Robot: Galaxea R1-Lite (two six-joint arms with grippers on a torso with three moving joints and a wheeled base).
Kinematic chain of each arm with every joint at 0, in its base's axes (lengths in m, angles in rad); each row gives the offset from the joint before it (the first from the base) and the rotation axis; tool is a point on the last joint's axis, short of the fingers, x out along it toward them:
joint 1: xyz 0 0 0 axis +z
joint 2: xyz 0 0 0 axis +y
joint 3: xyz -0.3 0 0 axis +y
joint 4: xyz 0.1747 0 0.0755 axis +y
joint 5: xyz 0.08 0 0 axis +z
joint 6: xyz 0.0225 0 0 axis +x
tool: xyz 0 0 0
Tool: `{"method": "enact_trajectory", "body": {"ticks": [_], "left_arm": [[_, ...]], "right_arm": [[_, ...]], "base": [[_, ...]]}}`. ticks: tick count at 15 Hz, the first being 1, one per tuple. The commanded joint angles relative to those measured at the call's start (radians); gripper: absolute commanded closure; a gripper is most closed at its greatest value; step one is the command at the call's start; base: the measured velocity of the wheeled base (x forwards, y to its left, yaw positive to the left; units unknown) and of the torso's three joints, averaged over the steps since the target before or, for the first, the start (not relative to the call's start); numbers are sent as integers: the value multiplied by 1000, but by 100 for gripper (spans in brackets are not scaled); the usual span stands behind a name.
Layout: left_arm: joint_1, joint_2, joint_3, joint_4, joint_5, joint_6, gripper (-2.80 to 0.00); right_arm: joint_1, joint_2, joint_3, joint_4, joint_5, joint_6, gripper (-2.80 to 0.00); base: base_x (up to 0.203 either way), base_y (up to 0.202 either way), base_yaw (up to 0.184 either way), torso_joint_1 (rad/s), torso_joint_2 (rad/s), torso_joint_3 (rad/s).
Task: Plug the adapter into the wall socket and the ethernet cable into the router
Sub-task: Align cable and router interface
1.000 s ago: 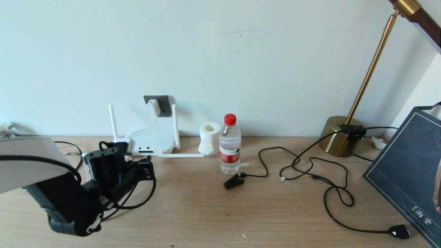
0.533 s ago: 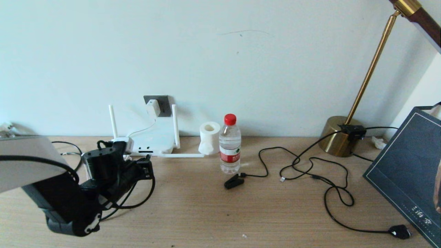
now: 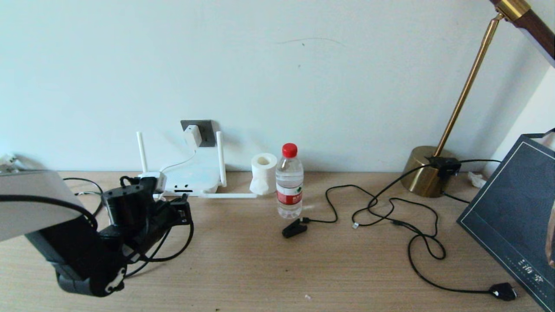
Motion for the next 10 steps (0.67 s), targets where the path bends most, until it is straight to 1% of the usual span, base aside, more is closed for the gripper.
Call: {"method": "enact_trajectory", "body": {"ticks": [1, 10], "left_arm": [[1, 2, -2, -8, 0, 0, 0], [8, 12, 1, -8, 0, 0, 0]], "right_arm": [[0, 0, 0, 2, 1, -1, 0], [0, 1, 0, 2, 0, -1, 0]], "base": [[0, 0, 0, 0, 0, 0], [0, 0, 0, 0, 0, 0]]}}
